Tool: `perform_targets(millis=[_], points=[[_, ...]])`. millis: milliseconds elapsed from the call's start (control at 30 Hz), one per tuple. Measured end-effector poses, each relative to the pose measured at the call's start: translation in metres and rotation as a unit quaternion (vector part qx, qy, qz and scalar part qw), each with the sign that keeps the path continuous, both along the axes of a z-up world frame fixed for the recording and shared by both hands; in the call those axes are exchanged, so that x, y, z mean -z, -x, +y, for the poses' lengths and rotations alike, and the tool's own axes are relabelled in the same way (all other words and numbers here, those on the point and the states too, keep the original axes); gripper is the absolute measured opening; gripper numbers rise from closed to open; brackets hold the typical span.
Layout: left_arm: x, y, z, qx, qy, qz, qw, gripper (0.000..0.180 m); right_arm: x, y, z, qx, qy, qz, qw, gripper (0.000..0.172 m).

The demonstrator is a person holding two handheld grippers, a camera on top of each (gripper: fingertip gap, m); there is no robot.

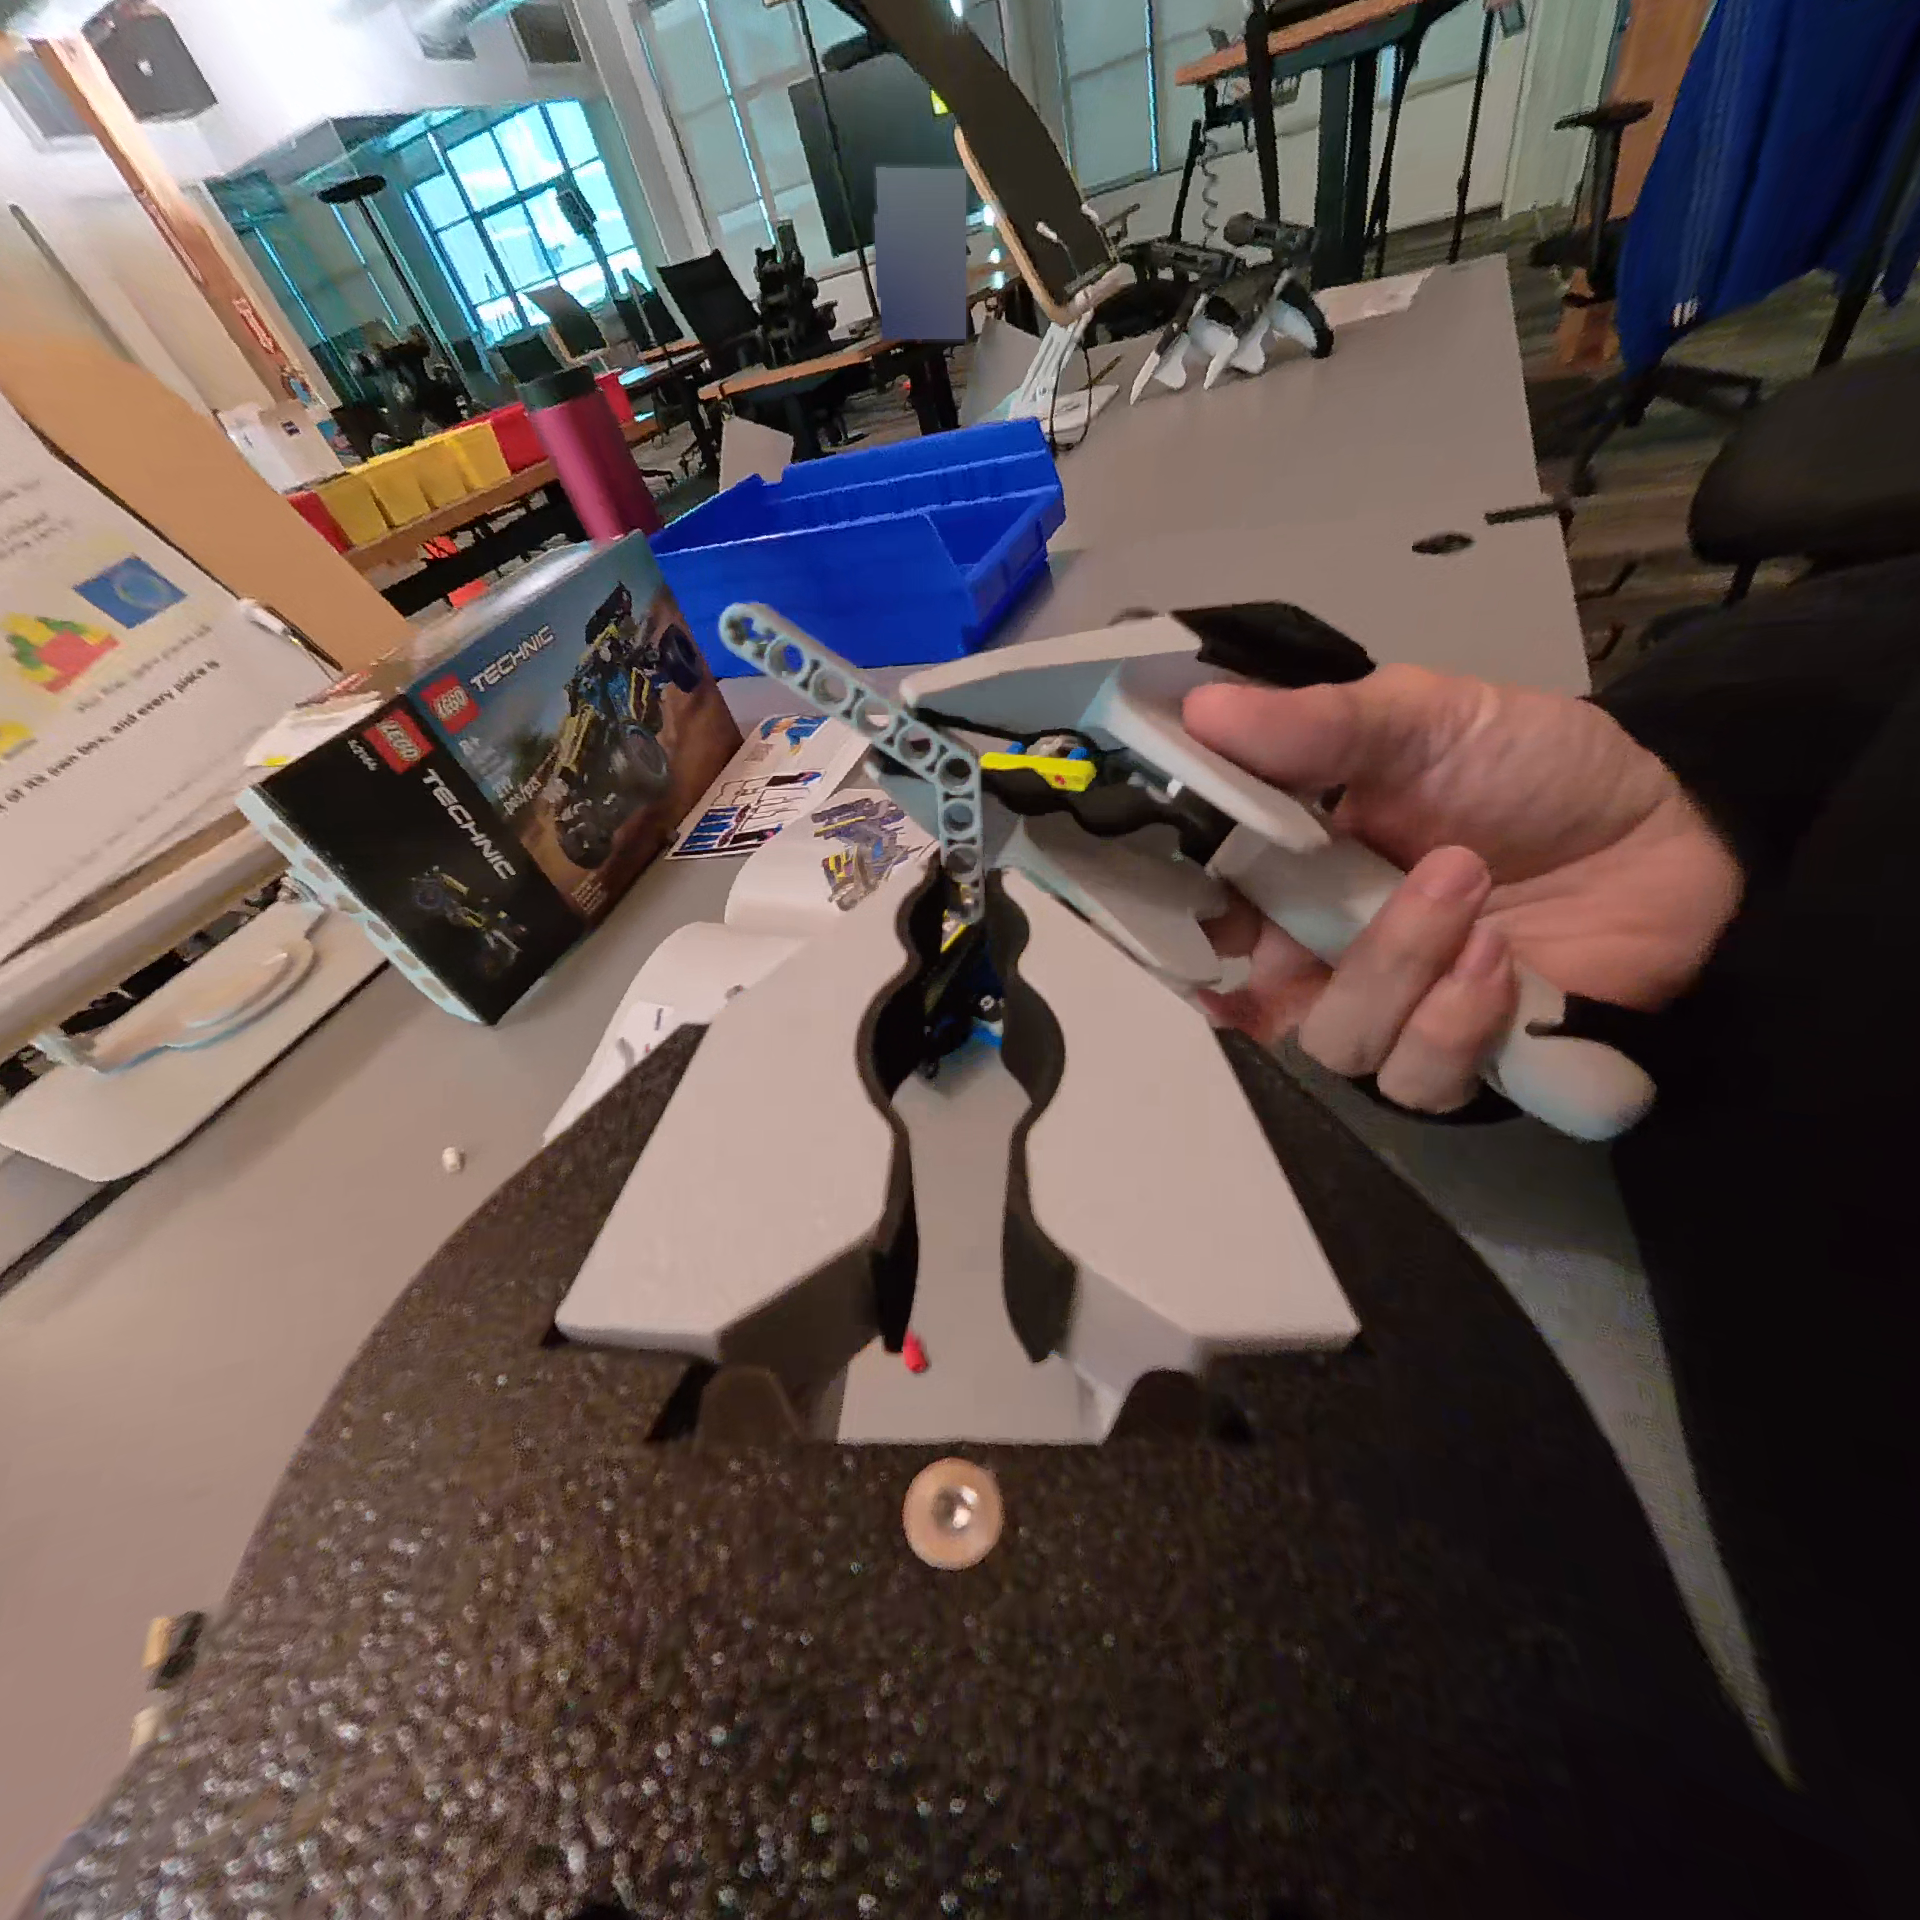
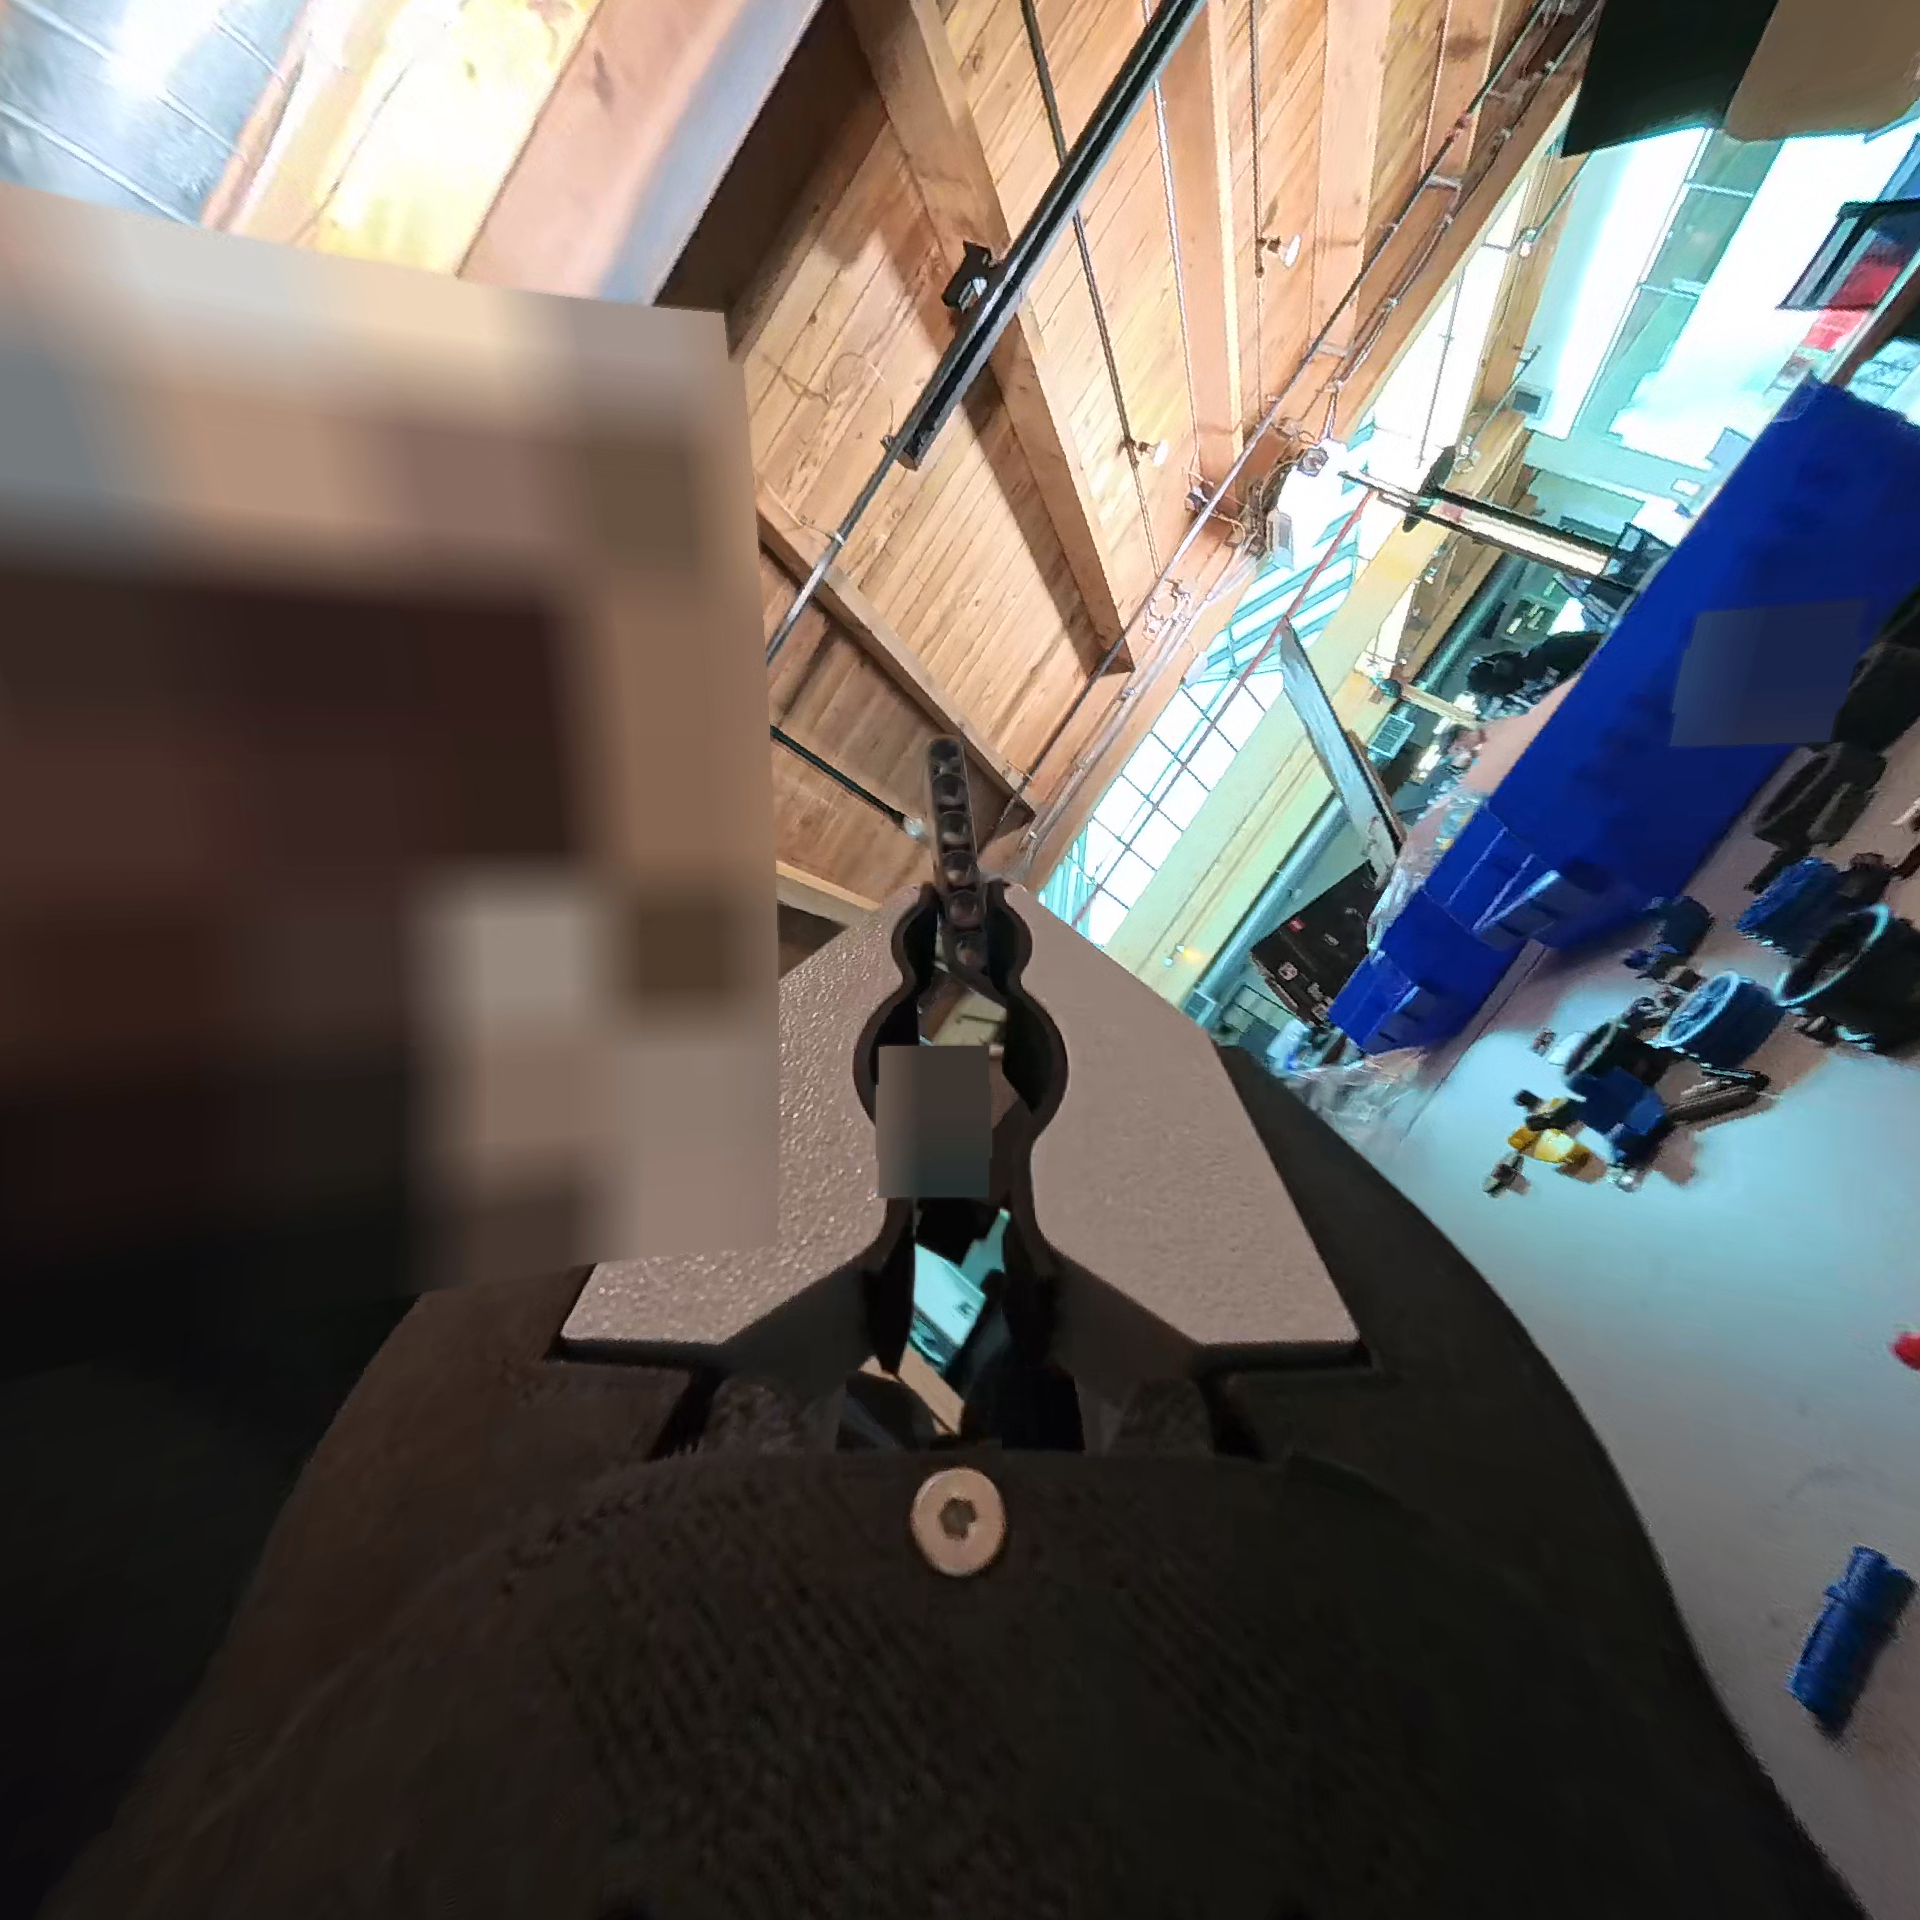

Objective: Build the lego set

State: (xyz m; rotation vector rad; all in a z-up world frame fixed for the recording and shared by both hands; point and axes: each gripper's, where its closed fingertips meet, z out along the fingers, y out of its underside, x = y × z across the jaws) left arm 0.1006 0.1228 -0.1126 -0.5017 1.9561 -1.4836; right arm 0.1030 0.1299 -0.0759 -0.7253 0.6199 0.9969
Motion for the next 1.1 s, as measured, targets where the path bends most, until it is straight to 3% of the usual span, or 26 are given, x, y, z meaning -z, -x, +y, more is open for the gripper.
perform_targets(millis=[33,133,200,267,333,400,500,600,800,967,1100], points=[[0.002,0.002,0.003,0.008,-0.022,-0.001,1.0,0.004,0.0,0.002,0.001,0.005,0.012,-0.015,1.0,0.007],[0.021,0.01,0.022,0.037,-0.12,0.028,0.992,0.004,0.006,0.005,0.006,0.028,0.078,-0.065,0.994,0.024],[0.048,0.02,0.04,0.064,-0.195,0.096,0.974,0.004,0.014,0.011,0.011,0.042,0.143,-0.132,0.98,0.035],[0.083,0.029,0.065,0.077,-0.278,0.171,0.942,0.004,0.025,0.018,0.016,0.053,0.216,-0.222,0.949,0.024],[0.114,0.033,0.09,0.071,-0.339,0.232,0.909,0.004,0.047,0.022,0.021,0.059,0.306,-0.324,0.893,0.026],[0.133,0.036,0.1,0.064,-0.356,0.274,0.891,0.004,0.076,0.019,0.023,0.057,0.404,-0.413,0.815,0.027],[0.14,0.039,0.092,0.082,-0.33,0.298,0.892,0.004,0.107,0.011,0.02,0.074,0.486,-0.509,0.707,0.026],[0.141,0.035,0.089,0.089,-0.33,0.293,0.893,0.004,0.121,0.012,0.024,0.071,0.504,-0.564,0.65,0.024],[0.141,0.029,0.085,0.089,-0.333,0.287,0.894,0.004,0.146,0.017,0.037,0.018,0.508,-0.602,0.615,0.022],[0.141,0.031,0.091,0.077,-0.324,0.297,0.895,0.004,0.158,0.012,0.032,-0.006,0.527,-0.598,0.604,0.019],[0.14,0.031,0.094,0.069,-0.313,0.295,0.9,0.004,0.156,0.012,0.034,-0.007,0.524,-0.594,0.61,0.018]])
